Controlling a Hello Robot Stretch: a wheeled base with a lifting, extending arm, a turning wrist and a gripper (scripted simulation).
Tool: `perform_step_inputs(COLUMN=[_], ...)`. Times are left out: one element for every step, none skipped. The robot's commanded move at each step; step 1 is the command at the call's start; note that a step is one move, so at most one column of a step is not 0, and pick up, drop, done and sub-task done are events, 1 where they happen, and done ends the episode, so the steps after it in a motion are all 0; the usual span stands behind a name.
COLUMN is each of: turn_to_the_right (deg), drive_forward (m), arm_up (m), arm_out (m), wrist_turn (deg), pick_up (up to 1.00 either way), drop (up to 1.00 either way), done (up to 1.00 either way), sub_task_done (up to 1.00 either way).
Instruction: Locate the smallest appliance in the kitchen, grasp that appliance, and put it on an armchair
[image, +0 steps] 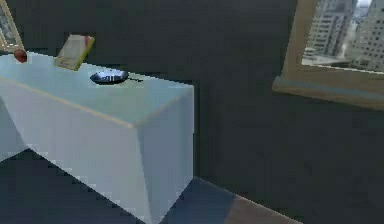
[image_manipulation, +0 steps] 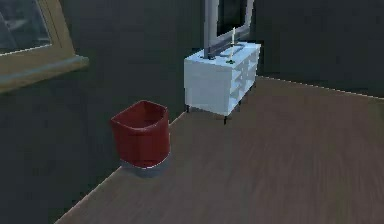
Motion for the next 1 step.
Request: perform_step_inputs(turn_to_the_right=[-45.0], drive_forward=[0.00], arm_up=[0.00], arm_out=[0.00], wrist_turn=[0.0], pick_up=[0.00], drop=[0.00], done=[0.00], sub_task_done=[0.00])
